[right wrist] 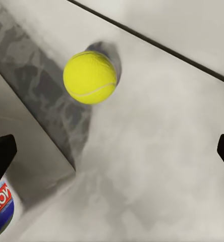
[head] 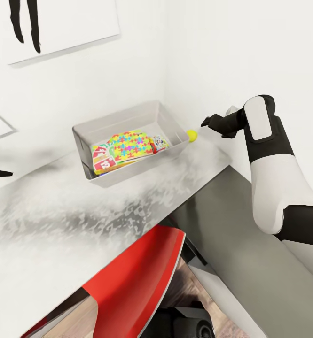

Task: Put all the toys in the child's room - the three board games (two on the bed and one on the table), the two jigsaw puzzles on the table, and the tennis ball on the table - inside the toy box on the table in the child's room.

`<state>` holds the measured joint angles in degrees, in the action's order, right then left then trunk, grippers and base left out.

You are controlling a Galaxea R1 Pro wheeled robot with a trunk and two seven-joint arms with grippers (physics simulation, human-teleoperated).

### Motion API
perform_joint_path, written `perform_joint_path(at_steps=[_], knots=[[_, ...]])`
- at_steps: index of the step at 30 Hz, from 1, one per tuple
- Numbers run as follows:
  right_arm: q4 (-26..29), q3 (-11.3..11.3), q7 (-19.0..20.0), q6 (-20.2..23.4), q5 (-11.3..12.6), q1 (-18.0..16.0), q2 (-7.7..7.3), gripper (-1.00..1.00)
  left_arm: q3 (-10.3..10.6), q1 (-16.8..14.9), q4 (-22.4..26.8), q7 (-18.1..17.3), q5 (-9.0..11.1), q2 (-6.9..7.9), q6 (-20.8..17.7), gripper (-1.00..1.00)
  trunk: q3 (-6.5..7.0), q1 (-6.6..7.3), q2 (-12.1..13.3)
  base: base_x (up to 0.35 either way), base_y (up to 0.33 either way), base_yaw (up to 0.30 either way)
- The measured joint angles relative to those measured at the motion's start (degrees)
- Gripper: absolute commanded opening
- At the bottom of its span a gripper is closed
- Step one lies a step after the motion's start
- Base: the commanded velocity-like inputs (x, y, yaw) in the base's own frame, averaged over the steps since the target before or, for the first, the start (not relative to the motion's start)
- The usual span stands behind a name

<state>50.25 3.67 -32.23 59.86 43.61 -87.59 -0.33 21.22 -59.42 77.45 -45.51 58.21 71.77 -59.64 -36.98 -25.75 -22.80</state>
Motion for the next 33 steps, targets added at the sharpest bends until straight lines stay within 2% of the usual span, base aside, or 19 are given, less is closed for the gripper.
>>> perform_joint_path(at_steps=[8,22,33], knots=[[0.07,0.07,0.0,0.0,0.0,-0.05,0.07,1.0,-0.1,0.01,-0.09,-2.7,-0.27,0.56,-0.02,1.0,-0.75,0.0,0.0,0.0,0.0,0.0],[0.08,0.08,-0.07,0.0,0.11,-1.41,0.1,1.0,-0.03,0.01,-0.11,-2.94,-0.57,0.53,0.03,1.0,-2.07,0.0,0.0,0.0,0.0,0.0],[-0.41,0.16,-0.09,0.01,0.33,-4.53,0.18,1.0,-0.05,0.01,-0.11,-2.95,-0.58,0.61,0.02,1.0,-3.11,0.0,0.0,0.0,0.0,0.0]])
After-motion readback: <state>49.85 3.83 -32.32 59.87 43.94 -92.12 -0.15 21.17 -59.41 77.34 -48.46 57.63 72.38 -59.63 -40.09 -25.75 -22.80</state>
